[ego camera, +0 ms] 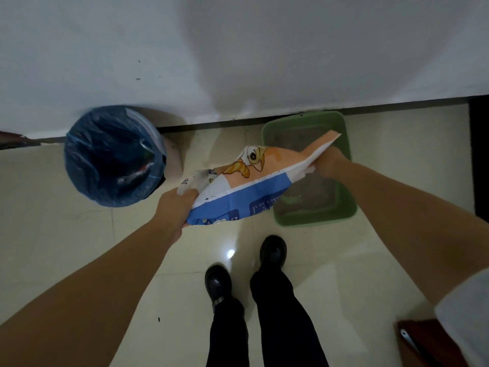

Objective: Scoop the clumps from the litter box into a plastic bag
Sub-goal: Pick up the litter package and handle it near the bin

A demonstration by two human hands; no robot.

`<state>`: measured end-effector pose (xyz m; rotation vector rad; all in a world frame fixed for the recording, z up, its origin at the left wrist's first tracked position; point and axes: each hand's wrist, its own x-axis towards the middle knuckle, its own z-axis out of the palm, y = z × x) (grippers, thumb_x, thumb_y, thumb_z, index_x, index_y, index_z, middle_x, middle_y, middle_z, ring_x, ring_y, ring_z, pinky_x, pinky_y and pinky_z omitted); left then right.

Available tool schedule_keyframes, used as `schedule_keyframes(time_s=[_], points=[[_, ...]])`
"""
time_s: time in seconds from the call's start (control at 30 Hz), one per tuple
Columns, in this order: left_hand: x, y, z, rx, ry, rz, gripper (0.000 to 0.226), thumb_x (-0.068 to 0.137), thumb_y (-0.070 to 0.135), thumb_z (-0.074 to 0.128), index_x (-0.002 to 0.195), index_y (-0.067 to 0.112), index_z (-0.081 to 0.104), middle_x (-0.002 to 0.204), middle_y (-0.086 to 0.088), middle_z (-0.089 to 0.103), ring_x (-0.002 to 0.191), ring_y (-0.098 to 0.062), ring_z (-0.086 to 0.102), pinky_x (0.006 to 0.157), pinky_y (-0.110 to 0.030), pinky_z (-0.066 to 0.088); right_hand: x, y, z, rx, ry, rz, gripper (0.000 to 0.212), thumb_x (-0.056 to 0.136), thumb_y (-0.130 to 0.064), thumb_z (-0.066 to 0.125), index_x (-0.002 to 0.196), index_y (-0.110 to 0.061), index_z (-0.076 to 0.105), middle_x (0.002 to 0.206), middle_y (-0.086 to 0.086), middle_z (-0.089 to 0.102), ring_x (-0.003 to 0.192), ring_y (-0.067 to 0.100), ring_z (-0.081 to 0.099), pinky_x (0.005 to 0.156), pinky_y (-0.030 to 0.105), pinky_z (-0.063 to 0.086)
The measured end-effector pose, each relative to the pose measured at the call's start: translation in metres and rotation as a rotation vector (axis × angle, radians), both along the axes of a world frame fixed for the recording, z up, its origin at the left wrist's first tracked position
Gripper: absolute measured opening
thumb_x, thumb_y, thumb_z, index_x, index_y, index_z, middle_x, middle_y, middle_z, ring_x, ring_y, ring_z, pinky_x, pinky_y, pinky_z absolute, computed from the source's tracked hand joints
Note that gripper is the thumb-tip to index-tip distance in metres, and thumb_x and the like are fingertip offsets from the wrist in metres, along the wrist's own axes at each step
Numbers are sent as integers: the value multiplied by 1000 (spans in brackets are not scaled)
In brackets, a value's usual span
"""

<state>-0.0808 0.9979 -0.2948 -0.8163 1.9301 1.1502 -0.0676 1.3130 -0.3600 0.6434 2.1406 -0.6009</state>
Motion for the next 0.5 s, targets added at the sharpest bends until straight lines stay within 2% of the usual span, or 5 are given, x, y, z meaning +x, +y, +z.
schedule_keyframes(time_s=[0.1, 0.17, 0.27, 0.33, 0.5], points=[[7, -18, -8, -66, -51, -34, 13, 88, 18, 56, 98, 9, 59, 101, -18, 63, 92, -36, 62, 89, -53, 50, 3, -1, 8, 5, -21, 6, 38, 97, -14, 44, 132, 1, 45, 130, 19, 54, 120, 32, 52, 103, 37, 41], [21, -24, -12, -46, -74, 62, 12, 89, 17, 57, 98, 9, 60, 100, -17, 64, 88, -34, 62, 83, -48, 51, 1, 0, 13, -10, 19, 36, 36, 96, -15, 47, 127, 2, 51, 125, 20, 57, 116, 33, 54, 100, 38, 44], [45, -22, -19, -8, -105, 135, 6, 90, 15, 55, 87, 13, 60, 88, -12, 63, 76, -28, 59, 65, -34, 48, 9, -8, 12, -23, 68, -4, 31, 98, -13, 41, 122, 3, 53, 121, 21, 59, 110, 33, 57, 95, 36, 46], [59, -23, -21, 0, -108, 166, 10, 90, 13, 53, 81, 13, 58, 85, -13, 61, 72, -27, 57, 62, -31, 46, 17, -12, 15, -40, 97, 1, 29, 97, -13, 42, 117, 4, 56, 118, 21, 61, 106, 32, 59, 92, 36, 47], [80, -40, -34, -2, -119, 134, 11, 93, 14, 53, 82, 15, 55, 84, -9, 59, 72, -23, 56, 79, -38, 47, 26, -19, 40, -94, 114, 74, 27, 98, -21, 43, 106, -2, 61, 104, 16, 64, 90, 23, 60, 79, 29, 48]])
